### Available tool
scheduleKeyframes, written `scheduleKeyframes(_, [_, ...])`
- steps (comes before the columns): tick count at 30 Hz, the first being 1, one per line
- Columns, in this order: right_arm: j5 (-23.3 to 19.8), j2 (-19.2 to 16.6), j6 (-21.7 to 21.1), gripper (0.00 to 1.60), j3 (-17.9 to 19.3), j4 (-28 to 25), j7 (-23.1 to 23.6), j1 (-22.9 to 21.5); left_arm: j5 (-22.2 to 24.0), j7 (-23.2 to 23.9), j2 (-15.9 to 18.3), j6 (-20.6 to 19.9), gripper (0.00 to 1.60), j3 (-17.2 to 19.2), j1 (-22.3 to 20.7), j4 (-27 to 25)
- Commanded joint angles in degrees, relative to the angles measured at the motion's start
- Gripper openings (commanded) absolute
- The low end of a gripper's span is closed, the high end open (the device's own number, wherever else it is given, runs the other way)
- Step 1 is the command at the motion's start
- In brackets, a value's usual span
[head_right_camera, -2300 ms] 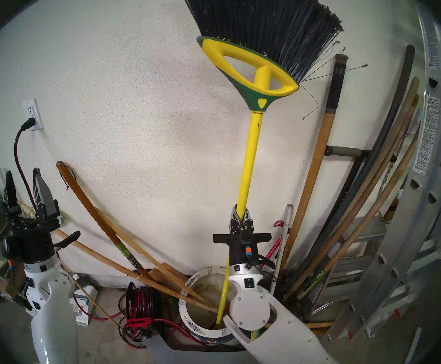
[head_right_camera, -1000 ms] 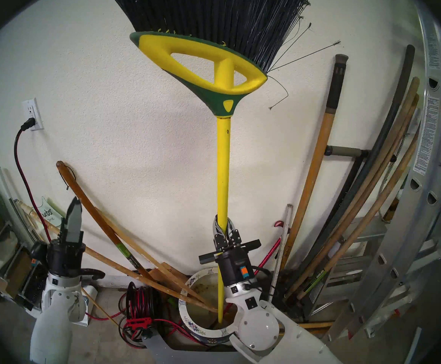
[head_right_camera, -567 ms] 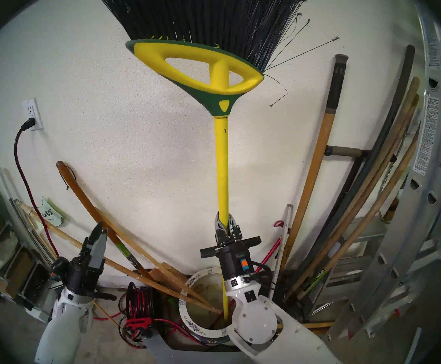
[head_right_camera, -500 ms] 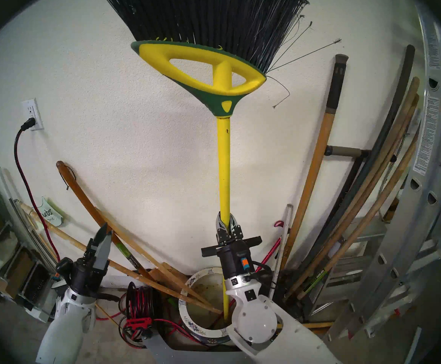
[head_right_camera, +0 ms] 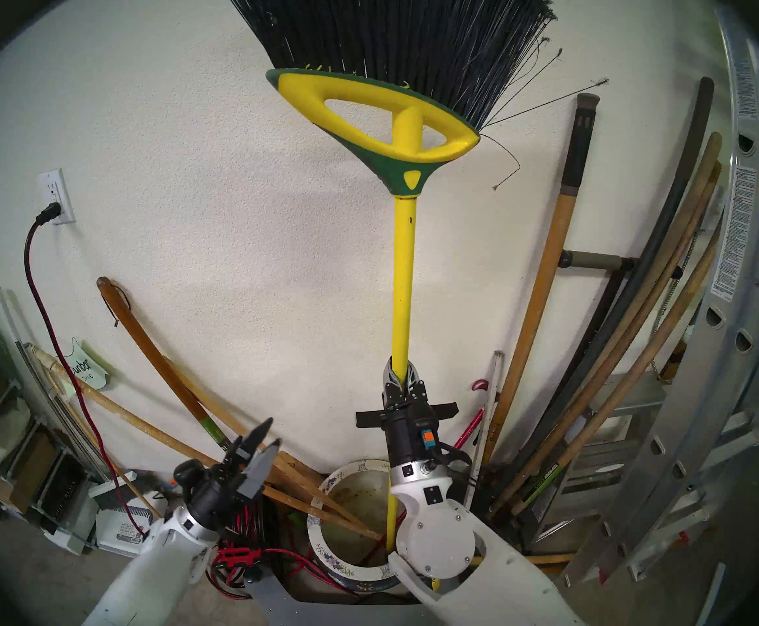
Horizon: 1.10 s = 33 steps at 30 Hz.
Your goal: Take wooden sticks or brooms out of the pot
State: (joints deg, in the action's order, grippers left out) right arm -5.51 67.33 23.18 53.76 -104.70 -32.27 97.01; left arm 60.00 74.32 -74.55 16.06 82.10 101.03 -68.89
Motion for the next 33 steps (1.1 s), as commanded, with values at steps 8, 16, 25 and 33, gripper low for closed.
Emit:
scheduleKeyframes(8, [-2.4,2.33,-2.84,0.0,0.45,-3.56,-0.74,-2.14,-6.11,6.89,-3.31,7.16,1.6,-5.48,-8.0,13.17])
scheduleKeyframes(16, [-2.79,1.89,-4.36,0.0,-0.57,-4.34,0.01,-2.39,-8.99,7.87,-5.87,16.14,1.6,-6.17,-11.32,19.01])
scheduleKeyframes(25, [-2.97,2.05,-5.02,0.0,-0.9,-4.42,0.56,-2.66,-11.18,2.36,-5.32,21.55,1.6,-11.23,-13.26,20.77])
scheduleKeyframes(33, [-3.46,2.77,-5.63,0.0,-0.7,-4.35,0.86,-3.54,-13.56,-0.67,-4.73,22.72,1.6,-17.12,-15.02,22.41])
